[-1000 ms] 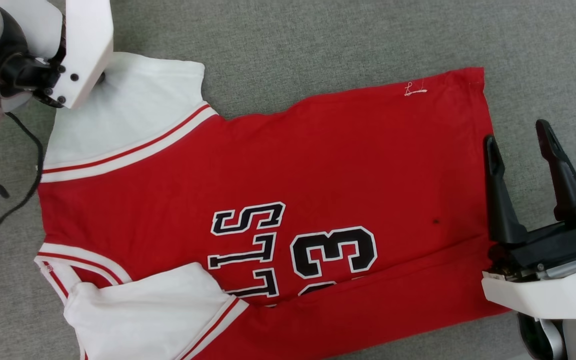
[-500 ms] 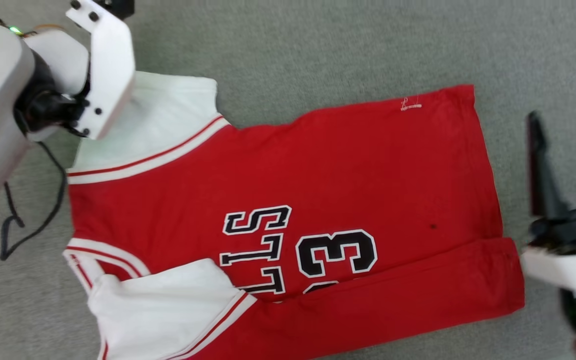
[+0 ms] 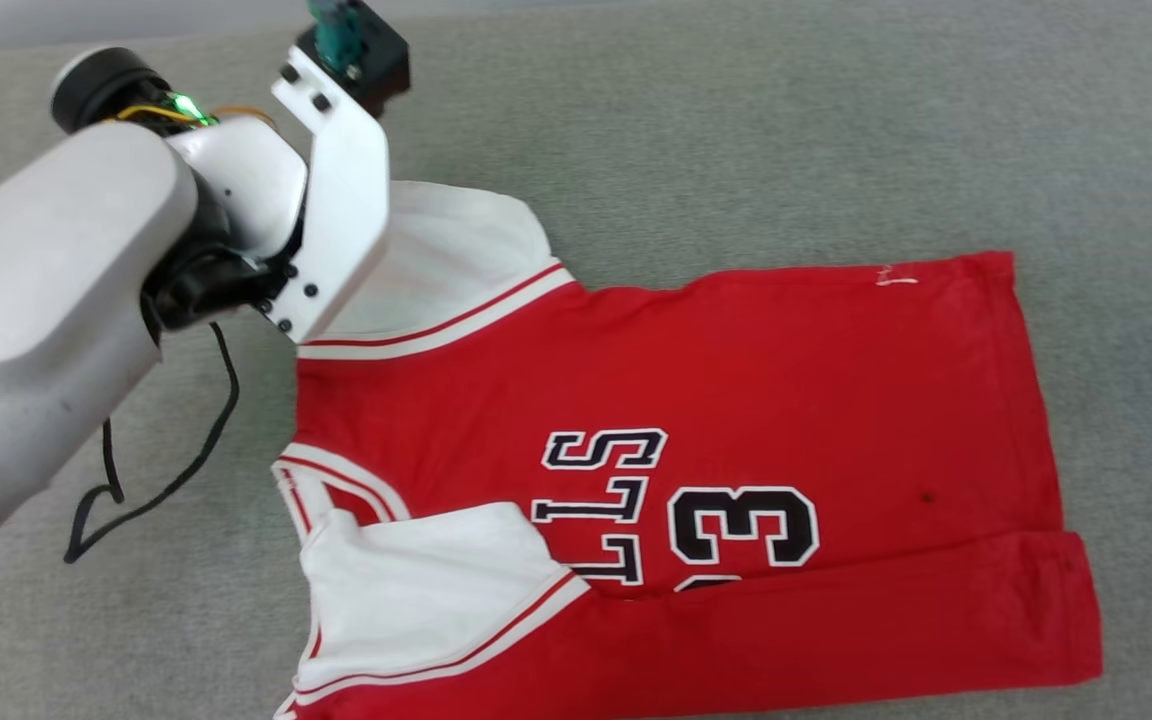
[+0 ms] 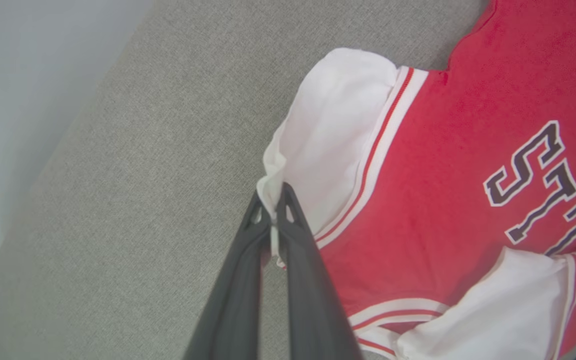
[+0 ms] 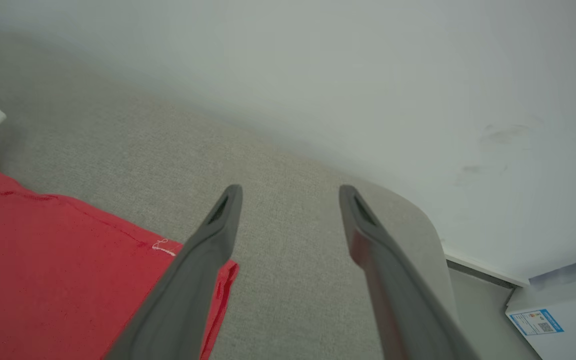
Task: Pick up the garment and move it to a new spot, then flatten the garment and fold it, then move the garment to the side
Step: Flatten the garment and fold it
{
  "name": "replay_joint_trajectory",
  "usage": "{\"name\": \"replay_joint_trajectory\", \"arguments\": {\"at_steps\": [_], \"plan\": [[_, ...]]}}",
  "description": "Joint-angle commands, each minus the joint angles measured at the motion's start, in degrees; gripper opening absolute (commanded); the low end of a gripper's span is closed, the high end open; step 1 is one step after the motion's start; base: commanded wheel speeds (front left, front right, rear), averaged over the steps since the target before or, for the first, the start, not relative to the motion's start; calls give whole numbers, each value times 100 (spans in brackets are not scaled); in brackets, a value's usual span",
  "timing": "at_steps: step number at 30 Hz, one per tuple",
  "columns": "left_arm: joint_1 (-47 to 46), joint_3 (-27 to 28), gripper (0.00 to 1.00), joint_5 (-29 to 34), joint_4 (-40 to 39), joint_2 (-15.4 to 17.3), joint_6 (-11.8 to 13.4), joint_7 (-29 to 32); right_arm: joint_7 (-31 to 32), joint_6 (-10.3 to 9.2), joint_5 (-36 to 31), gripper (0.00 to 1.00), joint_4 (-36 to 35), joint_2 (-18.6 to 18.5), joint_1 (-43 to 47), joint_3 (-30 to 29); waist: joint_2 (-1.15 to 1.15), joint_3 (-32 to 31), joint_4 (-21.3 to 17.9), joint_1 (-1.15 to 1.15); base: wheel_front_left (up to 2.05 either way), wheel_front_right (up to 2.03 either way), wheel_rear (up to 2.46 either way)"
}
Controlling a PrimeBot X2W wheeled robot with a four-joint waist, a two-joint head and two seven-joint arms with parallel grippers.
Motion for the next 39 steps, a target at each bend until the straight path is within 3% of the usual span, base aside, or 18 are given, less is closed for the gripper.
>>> {"name": "replay_joint_trajectory", "arguments": {"at_steps": [1,4,8,15,20,32,33,34,39], "plan": [[61,-38,0,14,-33,2,-2,-36,197,-5,111,100,48,-94,-16,92,0,-8,77,0,0,0,0],[61,-85,0,7,-200,-21,0,-160,1503,-5,833,100,89,-703,-355,563,0,64,186,0,0,0,0],[-80,-184,0,53,-359,-78,0,-277,2856,-5,1515,100,210,-1217,-864,1021,0,214,339,0,0,0,0],[-306,-319,0,81,-497,-171,-1,-443,4371,-5,1962,100,752,-1278,-1572,1673,0,512,597,0,0,0,0],[-473,-420,0,59,-561,-215,-1,-542,4660,-5,1905,100,1209,-1047,-1865,1785,0,773,771,0,0,0,0],[-753,-586,0,35,-468,-278,-2,-756,4380,-5,1982,100,1798,-669,-1523,2403,0,1118,876,0,0,0,0],[-745,-596,0,29,-444,-279,-2,-774,4297,-5,2004,14,1804,-660,-1521,2453,0,1101,863,0,0,0,0],[-727,-602,0,26,-423,-275,-2,-787,4214,-5,2030,0,1807,-661,-1531,2491,0,1073,850,0,0,0,0],[-515,-632,0,-8,-320,-230,-2,-939,3635,-5,2109,0,1813,-735,-1687,2492,0,722,773,0,0,0,0]]}}
